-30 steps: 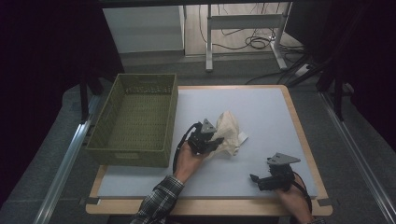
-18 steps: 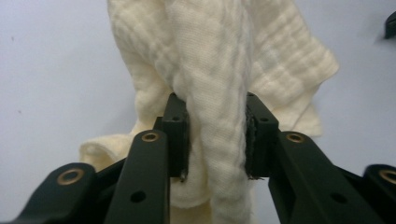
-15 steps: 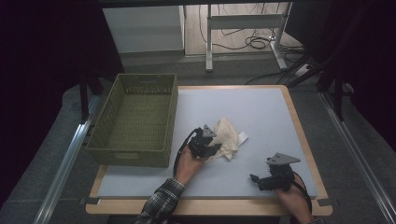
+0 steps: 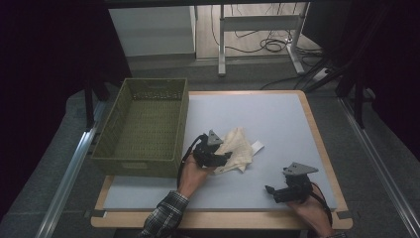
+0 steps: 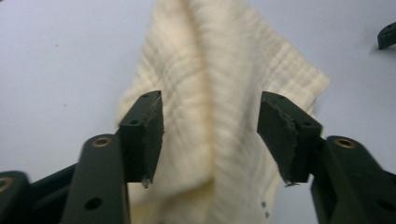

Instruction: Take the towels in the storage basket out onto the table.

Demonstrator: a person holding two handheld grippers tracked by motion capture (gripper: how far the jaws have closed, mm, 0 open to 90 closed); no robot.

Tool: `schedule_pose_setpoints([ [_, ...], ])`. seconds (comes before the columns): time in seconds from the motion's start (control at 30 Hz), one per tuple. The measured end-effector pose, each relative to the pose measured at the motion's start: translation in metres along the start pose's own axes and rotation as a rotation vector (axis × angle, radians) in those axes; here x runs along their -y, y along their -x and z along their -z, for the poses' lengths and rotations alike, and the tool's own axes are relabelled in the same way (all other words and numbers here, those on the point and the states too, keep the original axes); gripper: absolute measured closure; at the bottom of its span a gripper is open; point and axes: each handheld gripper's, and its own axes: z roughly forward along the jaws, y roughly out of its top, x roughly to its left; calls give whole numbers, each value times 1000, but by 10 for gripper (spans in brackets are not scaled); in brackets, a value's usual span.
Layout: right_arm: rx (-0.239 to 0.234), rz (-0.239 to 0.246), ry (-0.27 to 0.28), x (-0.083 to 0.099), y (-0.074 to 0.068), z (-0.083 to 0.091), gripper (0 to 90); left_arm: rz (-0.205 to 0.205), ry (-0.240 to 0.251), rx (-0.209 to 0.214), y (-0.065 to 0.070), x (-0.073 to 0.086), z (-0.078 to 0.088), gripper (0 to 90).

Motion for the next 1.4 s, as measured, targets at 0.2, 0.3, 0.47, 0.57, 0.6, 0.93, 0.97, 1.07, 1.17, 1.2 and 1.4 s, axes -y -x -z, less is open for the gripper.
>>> schedule_pose_setpoints([
  [0.2, -4, 3, -2, 0, 1, 0, 21, -3, 27, -3, 3, 2, 15, 369],
  [0.3, -4, -5, -2, -1, 1, 0, 37, -6, 47, 39, 8, 1, 21, 389],
  [0.47, 2, -10, 5, 0, 2, 1, 54, -64, 47, 107, 24, -2, 17, 458],
  [0.57, 2, -9, 6, 0, 2, 1, 56, -65, 41, 124, 26, -1, 9, 464],
  [0.6, 1, -12, 6, 0, 2, 1, 56, -68, 34, 129, 27, 1, 4, 464],
  [0.93, 1, -12, 8, 0, 2, 1, 56, -111, -35, 76, 25, 22, -28, 513],
  [0.97, 1, -12, 7, 0, 2, 1, 56, -125, -37, 60, 26, 22, -29, 545],
  [1.07, 2, -11, 7, 0, 2, 1, 56, -148, -41, 20, 27, 22, -29, 713],
  [1.17, 2, -11, 6, 0, 2, 1, 57, -110, -15, 59, 20, 23, -25, 841],
  [1.2, 2, -9, 5, 0, 2, 1, 63, -98, -7, 66, 18, 22, -23, 859],
  [1.4, 2, -24, -3, -3, 5, 3, 110, -49, 58, 65, 6, 11, -5, 866],
])
